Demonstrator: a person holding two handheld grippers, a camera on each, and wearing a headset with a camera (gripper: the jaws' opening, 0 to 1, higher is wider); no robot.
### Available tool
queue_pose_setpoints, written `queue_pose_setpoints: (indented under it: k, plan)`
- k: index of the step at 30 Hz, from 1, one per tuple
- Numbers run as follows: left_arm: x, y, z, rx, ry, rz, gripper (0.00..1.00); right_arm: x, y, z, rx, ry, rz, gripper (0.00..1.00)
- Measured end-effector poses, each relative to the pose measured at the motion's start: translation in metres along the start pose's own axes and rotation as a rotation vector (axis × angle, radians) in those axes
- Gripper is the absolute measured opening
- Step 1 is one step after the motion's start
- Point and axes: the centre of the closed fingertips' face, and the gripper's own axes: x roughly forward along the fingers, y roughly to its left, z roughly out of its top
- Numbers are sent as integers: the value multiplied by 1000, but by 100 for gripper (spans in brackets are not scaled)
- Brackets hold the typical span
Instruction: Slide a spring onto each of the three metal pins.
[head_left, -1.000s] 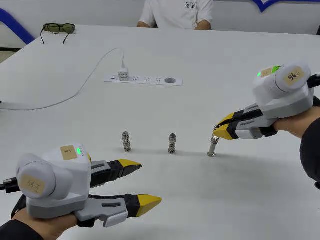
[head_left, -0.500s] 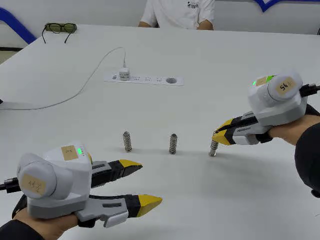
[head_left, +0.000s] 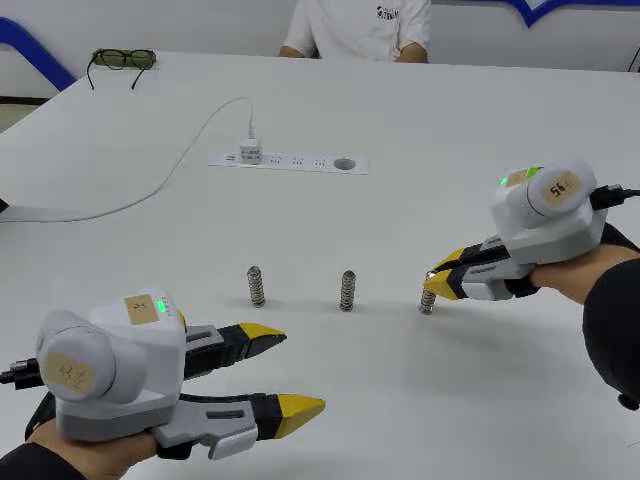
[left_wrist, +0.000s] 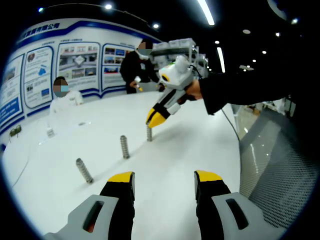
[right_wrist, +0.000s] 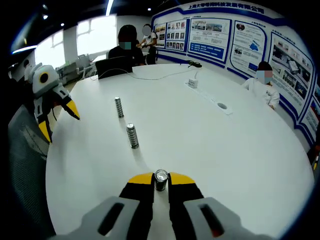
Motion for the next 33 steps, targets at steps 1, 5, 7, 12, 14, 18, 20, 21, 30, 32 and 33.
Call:
queue_pose_setpoints:
  k: [1,5,7,12,14,18,20,21,30,32,33]
  plan:
    - [0,0,0,-1,0,0,49,0,0,0,1,1,0,12]
    - [0,0,0,-1,0,1,49,2,0,-3,5,6,-2,12]
    - [0,0,0,-2,0,1,49,3,1,-4,7,7,-2,12]
    - [0,0,0,-4,-2,2,49,3,1,-5,16,2,-3,12]
    - [0,1,-1,-4,-2,3,49,3,1,-5,15,1,-3,12]
    - [0,1,-1,-6,-3,5,49,3,0,-5,7,1,-7,12]
    - [0,1,-1,-6,-4,5,49,4,0,-6,4,4,-7,13]
    - [0,1,-1,-7,-4,5,49,4,0,-7,3,4,-8,15]
    - [-2,5,0,-13,-12,14,50,0,-2,-8,10,-6,-22,19]
    - [-3,6,0,-16,-14,18,50,-3,-2,-9,15,-12,-26,20]
    - [-3,7,0,-17,-15,19,50,-4,-2,-9,15,-13,-28,21]
